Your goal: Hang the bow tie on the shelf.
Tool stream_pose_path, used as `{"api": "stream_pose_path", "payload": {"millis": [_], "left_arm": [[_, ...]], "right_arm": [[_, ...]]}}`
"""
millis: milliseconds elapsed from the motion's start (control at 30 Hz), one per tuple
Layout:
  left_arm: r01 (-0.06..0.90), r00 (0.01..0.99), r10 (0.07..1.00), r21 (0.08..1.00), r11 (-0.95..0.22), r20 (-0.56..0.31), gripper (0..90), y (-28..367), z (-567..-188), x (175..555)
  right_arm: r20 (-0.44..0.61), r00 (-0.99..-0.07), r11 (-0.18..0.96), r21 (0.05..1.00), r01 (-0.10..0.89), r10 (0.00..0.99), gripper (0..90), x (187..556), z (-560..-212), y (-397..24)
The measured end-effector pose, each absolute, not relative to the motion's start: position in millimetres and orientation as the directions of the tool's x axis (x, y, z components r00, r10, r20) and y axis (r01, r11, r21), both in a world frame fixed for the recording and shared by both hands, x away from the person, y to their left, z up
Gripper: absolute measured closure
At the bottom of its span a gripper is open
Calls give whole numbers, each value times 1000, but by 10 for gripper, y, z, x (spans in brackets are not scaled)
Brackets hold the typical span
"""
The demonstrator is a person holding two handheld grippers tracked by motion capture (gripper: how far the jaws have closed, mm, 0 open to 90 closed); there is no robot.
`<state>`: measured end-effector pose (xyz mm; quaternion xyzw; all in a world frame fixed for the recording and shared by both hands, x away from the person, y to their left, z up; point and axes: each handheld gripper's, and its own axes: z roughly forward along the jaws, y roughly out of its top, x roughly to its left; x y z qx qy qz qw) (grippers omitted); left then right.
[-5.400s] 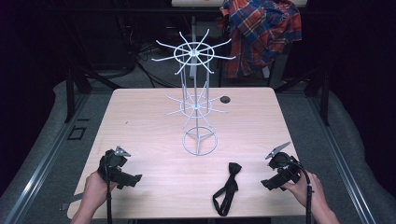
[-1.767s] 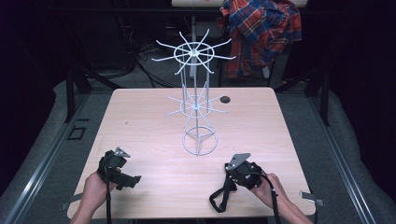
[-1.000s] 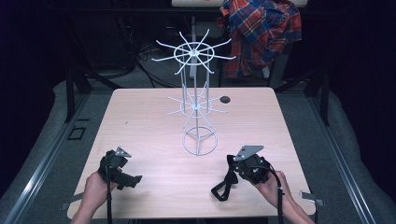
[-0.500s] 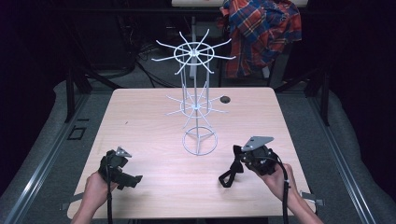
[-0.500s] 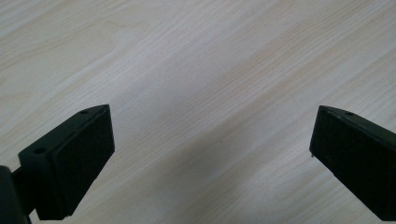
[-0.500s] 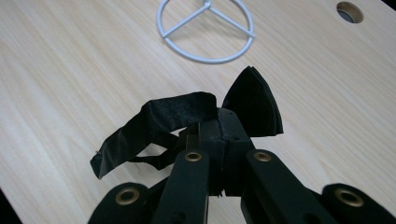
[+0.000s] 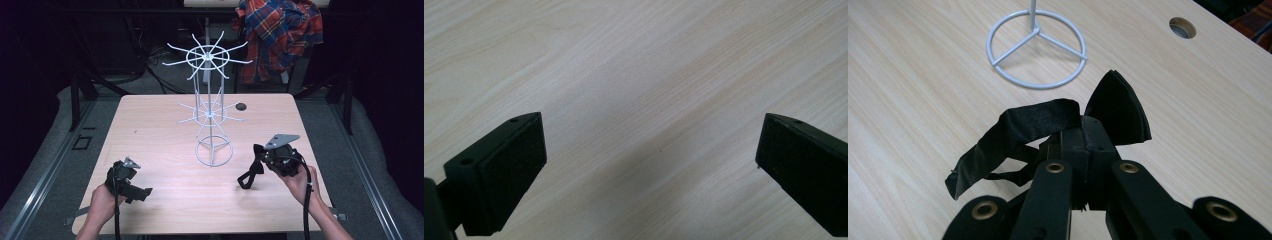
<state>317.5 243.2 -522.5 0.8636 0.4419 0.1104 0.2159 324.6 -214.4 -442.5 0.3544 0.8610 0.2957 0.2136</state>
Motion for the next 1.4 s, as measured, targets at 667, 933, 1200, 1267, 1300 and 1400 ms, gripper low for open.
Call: {"api": "stream_pose_path", "payload": {"millis": [667,933,1200,1267,1300,1400], "left_arm": [[713,586,810,477,-514,-5,0,2439,-5233,3180],[714,585,811,479,-511,-8,1,2434,-5240,3185],[714,586,810,477,-513,-6,1,2431,-5250,3188],[716,585,811,474,-513,-7,0,2430,-5253,3191],[716,586,810,473,-514,-6,0,2429,-5256,3192],[717,585,811,472,-513,-8,0,2429,-5258,3194]], "right_arm": [[-141,-641,544,680,491,754,900,3491,-4251,-2078],[-141,-636,540,682,493,759,900,3595,-4200,-2073],[-140,-642,545,679,491,754,900,3682,-4138,-2048],[-132,-644,539,685,491,754,900,3692,-4130,-2033],[-134,-646,541,686,486,751,900,3696,-4124,-2026],[-147,-649,551,683,480,747,900,3709,-4100,-2004]]}}
